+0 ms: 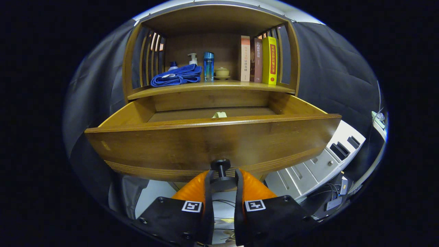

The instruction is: Pull open the drawer, take out the items inside it, and place them on the countertop above the cabinet.

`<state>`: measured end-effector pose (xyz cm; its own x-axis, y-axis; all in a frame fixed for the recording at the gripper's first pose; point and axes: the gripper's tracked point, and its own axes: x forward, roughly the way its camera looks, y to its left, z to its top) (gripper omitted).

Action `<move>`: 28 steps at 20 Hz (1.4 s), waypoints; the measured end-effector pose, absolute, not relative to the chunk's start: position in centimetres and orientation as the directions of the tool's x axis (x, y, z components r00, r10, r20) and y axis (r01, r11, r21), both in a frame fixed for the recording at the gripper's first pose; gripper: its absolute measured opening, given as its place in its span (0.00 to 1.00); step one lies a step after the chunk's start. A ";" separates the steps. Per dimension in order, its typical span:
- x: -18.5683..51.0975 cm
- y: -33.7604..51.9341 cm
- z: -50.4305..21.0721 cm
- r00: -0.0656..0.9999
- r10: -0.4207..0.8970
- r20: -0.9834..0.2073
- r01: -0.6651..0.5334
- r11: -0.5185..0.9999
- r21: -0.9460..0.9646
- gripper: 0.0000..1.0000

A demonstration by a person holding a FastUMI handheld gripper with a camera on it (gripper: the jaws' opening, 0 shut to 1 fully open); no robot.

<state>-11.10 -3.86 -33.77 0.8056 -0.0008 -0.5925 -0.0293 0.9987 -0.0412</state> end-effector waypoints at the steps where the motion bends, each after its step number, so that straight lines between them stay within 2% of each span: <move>1: -11.3 -3.9 -33.7 0.805 -0.002 -0.594 -0.030 0.999 -0.044 0.32; 8: -11.8 -4.0 -33.5 0.808 -0.011 -0.589 -0.027 0.998 -0.055 0.32; 11: -11.9 -4.1 -33.3 0.802 -0.018 -0.597 -0.027 0.997 -0.067 0.46; 18: -10.7 -3.7 -27.2 0.846 -0.027 -0.532 -0.041 0.992 -0.116 0.73; 20: -10.4 -3.4 -25.7 0.854 -0.021 -0.520 -0.044 0.993 -0.112 0.94; 21: -10.4 -3.3 -24.8 0.856 -0.018 -0.516 -0.046 0.993 -0.110 0.98; 28: -9.1 -3.2 -18.9 0.871 -0.001 -0.491 -0.029 0.998 -0.052 0.99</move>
<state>-9.10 -3.23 -18.94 0.8712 -0.0008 -0.4909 -0.0285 0.9982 -0.0522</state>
